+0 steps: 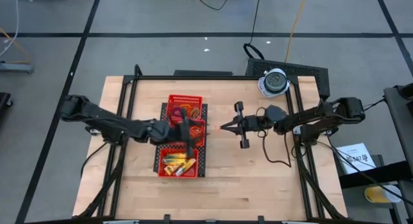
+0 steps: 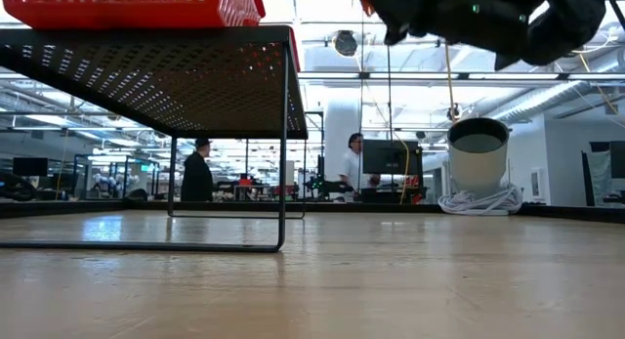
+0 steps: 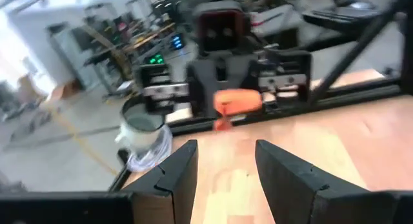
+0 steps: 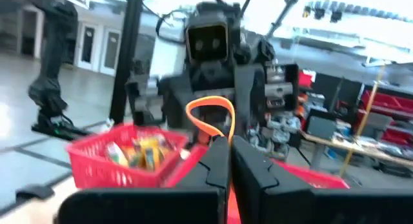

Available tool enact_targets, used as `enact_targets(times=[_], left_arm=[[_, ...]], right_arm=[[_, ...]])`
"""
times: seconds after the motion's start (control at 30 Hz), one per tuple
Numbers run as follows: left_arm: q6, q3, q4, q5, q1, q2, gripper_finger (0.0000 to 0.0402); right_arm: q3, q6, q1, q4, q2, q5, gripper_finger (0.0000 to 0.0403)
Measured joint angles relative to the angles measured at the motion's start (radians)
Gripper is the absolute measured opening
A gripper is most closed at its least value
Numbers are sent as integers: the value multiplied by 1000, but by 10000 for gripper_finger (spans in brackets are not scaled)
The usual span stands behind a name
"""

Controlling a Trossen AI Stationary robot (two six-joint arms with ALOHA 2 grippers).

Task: Pick & Place Office Desk Supplies
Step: Put the orange rubber band into the middle red basket on the shelf

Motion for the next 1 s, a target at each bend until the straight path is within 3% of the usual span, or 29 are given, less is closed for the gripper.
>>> enact_targets(times=[0.2, 0.4, 1.0], left_arm=[[116, 39, 142, 123, 0, 93, 166], [122, 41, 307, 130, 4, 127, 166], [90, 41, 359, 180, 58, 167, 166]], right_arm=[[48, -17, 35, 3, 0, 0, 0], [50, -22, 53, 4, 0, 0, 0], [50, -30, 78, 7, 0, 2, 0]])
